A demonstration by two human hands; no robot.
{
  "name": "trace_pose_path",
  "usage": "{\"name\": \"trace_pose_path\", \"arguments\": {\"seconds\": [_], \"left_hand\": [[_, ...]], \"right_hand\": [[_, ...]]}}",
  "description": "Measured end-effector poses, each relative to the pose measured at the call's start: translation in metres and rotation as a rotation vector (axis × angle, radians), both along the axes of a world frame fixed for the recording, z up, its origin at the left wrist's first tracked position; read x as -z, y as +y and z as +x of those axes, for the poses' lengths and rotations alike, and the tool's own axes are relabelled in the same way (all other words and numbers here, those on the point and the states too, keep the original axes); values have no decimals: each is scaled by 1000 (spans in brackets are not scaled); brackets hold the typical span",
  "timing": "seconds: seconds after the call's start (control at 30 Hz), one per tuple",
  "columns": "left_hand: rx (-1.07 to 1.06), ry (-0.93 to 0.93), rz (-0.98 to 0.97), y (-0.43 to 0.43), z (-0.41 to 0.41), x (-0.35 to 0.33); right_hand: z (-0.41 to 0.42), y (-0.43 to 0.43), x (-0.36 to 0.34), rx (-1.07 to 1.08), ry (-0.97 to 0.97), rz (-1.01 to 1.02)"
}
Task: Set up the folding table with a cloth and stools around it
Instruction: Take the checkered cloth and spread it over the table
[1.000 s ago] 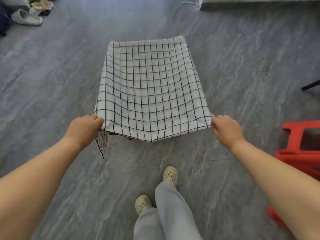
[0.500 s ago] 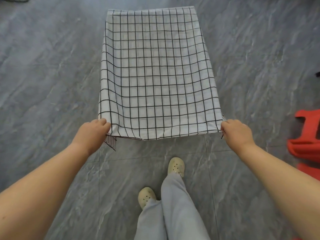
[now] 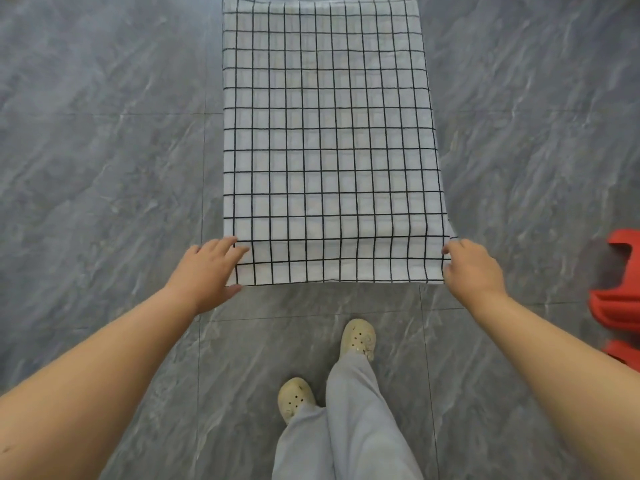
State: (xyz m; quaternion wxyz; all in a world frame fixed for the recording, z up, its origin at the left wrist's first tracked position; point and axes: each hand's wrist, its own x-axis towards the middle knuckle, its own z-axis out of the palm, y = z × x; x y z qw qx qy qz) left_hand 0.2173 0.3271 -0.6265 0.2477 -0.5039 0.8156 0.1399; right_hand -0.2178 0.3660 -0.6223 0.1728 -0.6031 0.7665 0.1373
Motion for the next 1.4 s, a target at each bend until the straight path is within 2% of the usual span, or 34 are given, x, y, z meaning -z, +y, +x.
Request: {"name": "trace_pose_path", "arguments": {"seconds": [0.23, 0.37, 0.5, 0.6, 0.8, 0.93, 1.03, 1.1, 1.23, 1.3, 1.4], "left_hand": [[-88, 71, 69, -38, -47, 12], [-143, 63, 96, -59, -78, 34], [-187, -22, 143, -78, -100, 57], [-242, -86, 197, -85, -107, 69], [-279, -206, 147, -82, -115, 83], [-287, -273, 175, -83, -127, 81], [-339, -213, 189, -85, -147, 67], [-231, -101, 111, -91, -169, 59], [207, 184, 98, -108, -242, 47], [387, 248, 98, -113, -281, 51], [575, 272, 72, -115, -325, 63]], "right_hand": [[29, -59, 18, -107, -99, 79], [29, -87, 39, -153, -67, 142], [13, -105, 69, -196, 20, 185], [-4, -108, 81, -201, 8, 209], [-31, -93, 103, -296, -95, 77], [-40, -85, 107, -236, -241, -31], [-46, -72, 103, -142, -292, -78], [-52, -57, 101, 25, -269, -95], [-61, -17, 103, 272, -246, -62], [-62, 6, 104, 338, -239, -67], [-54, 24, 108, 593, -317, -61]]}}
